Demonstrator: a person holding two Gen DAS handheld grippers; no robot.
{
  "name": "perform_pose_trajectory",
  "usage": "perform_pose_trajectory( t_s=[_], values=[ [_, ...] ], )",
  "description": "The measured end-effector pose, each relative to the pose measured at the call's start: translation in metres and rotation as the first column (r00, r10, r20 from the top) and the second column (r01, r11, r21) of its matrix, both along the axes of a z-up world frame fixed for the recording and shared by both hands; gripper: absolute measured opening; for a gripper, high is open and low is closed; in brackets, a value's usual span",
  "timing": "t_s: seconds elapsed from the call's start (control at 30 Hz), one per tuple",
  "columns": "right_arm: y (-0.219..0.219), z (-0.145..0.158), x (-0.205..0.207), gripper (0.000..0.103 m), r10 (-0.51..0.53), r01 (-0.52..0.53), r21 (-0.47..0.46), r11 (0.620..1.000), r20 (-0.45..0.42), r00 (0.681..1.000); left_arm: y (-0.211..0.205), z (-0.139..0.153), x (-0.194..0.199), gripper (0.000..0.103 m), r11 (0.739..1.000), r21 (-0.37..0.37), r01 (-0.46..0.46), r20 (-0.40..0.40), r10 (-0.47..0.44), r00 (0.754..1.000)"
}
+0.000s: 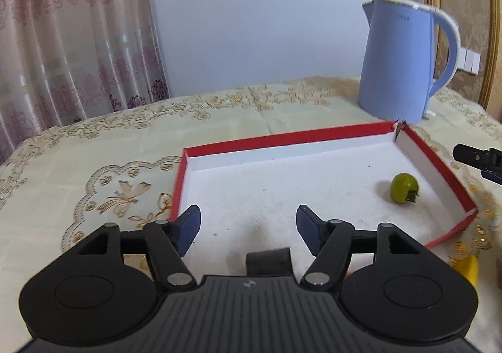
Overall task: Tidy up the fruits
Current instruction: 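Withdraw both grippers from the tray back toward the remaining produce, then close the left gripper on the cucumber piece while the right gripper grasps the yellow pepper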
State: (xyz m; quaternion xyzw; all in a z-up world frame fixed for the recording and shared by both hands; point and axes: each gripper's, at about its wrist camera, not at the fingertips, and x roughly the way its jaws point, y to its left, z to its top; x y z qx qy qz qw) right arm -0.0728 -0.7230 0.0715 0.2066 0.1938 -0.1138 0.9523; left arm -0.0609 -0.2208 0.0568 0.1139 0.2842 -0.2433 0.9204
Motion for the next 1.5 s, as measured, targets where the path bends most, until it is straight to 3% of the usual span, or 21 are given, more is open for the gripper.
perform_pose_trajectory(
  t_s=[0.13,0.3,0.53,0.7,0.87,1.17,1.3,1.5],
  values=[
    [0.01,0.01,-0.017,0.103,0.014,-0.011,-0.048,0.999,0.069,0.998,0.024,0.003,-0.018,0.068,1.0,-0.019,-0.002,0.013,0.002,1.0],
    [0.026,0.025,-0.051,0.103,0.07,-0.062,-0.103,0.993,0.079,0.994,0.05,-0.003,-0.048,0.073,1.0,-0.02,0.017,0.037,-0.016,0.999],
    [0.06,0.035,-0.095,0.103,0.195,-0.196,-0.285,0.938,-0.033,0.98,0.069,-0.013,-0.077,0.076,0.999,-0.001,0.048,0.058,-0.048,0.997],
    [0.079,0.035,-0.117,0.103,0.253,-0.265,-0.336,0.904,-0.078,0.964,0.084,-0.02,-0.088,0.078,0.999,0.002,0.048,0.073,-0.048,0.996],
    [0.095,0.024,-0.124,0.103,0.279,-0.324,-0.347,0.88,-0.174,0.944,0.09,-0.032,-0.097,0.078,0.998,0.001,0.07,0.044,-0.07,0.997],
    [0.111,0.019,-0.103,0.1,0.304,-0.388,-0.369,0.844,-0.266,0.915,0.085,-0.044,-0.101,0.078,0.996,0.019,0.092,0.03,-0.092,0.995],
    [0.109,0.014,-0.089,0.09,0.308,-0.405,-0.332,0.852,-0.307,0.9,0.085,-0.046,-0.099,0.078,0.996,0.017,0.091,0.016,-0.091,0.996],
    [0.107,0.008,-0.074,0.087,0.307,-0.418,-0.288,0.862,-0.358,0.881,0.085,-0.048,-0.094,0.078,0.996,0.003,0.088,-0.004,-0.088,0.996]
  ],
)
